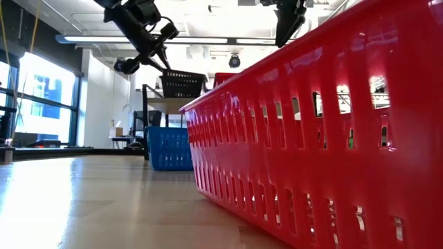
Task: Stack baskets on shelf by color
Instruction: Stack the top black bin on top of the black bin on the shelf, then stack the red bin on top of the stacked red bins on the shelf
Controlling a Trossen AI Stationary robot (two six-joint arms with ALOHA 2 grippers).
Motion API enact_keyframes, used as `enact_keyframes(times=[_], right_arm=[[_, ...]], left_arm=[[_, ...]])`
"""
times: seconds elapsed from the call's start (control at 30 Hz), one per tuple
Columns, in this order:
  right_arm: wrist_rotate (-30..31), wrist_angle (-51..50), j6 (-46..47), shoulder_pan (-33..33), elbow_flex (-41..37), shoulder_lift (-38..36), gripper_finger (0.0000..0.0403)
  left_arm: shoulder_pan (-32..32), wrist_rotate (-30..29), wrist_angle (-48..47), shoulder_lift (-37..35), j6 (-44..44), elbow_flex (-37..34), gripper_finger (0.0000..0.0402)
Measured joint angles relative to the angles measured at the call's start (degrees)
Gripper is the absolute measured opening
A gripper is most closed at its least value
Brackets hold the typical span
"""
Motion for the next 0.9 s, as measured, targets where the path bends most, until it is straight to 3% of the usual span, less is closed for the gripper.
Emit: enact_keyframes(times=[0.17, 0.53, 0.9], right_arm=[[0.00, 0.02, -0.01, 0.00, 0.00, 0.00, 0.0149], [-0.09, 0.02, 1.07, 0.10, 0.00, 0.02, 0.0149], [-11.90, -5.26, 12.08, 1.45, -0.17, 0.02, 0.0149]], left_arm=[[-0.02, -2.79, 0.40, 0.00, 0.24, 0.00, 0.0066], [-0.09, -2.91, 1.08, -0.90, 2.71, -0.01, 0.0069], [-0.99, 0.66, 1.10, -6.60, 11.07, -0.01, 0.0069]])
